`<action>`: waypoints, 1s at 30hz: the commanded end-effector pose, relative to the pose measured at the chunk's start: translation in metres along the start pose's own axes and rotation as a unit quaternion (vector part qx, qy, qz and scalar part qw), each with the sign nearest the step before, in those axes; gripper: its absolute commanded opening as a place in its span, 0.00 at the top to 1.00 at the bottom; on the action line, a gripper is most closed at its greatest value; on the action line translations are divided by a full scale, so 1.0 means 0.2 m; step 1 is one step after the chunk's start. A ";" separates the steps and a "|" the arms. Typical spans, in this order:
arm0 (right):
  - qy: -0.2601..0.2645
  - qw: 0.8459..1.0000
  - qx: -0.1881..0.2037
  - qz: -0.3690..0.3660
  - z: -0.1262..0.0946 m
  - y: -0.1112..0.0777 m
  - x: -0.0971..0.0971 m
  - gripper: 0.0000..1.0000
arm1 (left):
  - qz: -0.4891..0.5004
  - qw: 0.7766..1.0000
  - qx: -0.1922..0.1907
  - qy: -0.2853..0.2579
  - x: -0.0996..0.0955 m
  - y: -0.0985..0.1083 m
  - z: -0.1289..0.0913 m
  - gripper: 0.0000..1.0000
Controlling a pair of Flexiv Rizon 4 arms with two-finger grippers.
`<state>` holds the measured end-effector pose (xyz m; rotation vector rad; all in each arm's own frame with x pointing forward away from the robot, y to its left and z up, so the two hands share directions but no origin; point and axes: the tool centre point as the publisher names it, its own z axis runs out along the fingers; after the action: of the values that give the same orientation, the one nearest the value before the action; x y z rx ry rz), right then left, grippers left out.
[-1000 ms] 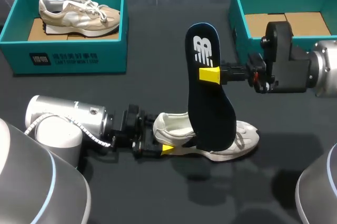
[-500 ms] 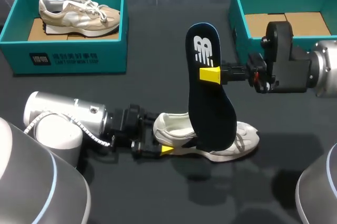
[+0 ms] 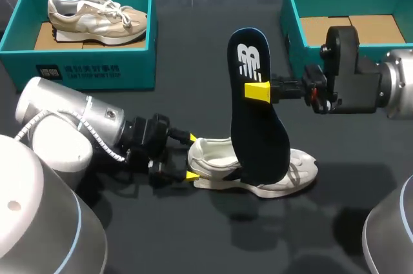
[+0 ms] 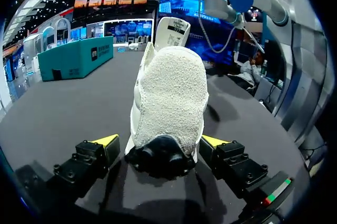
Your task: Take the shoe out of the shoebox, open the shoe tongue, remove and reinsert the insole, then place the shoe into the shoebox
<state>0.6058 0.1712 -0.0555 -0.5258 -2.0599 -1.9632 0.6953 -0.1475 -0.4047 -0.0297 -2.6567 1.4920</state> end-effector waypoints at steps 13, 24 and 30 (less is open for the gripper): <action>-0.002 1.000 -0.001 0.000 0.01 -0.01 0.01 1.00 | -0.001 0.992 -0.125 -0.021 0.01 -0.09 -0.07 0.00; -0.002 1.000 -0.001 0.000 0.01 -0.01 0.01 1.00 | 0.017 0.964 -0.255 -0.072 0.02 -0.19 -0.17 0.00; -0.002 1.000 -0.001 0.000 0.01 -0.01 0.01 1.00 | 0.013 0.940 -0.332 -0.075 0.02 -0.24 -0.17 0.00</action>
<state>0.6057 0.1711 -0.0554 -0.5265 -2.0608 -1.9622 0.6947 -0.1390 -0.3523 -0.0160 -3.0525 0.9461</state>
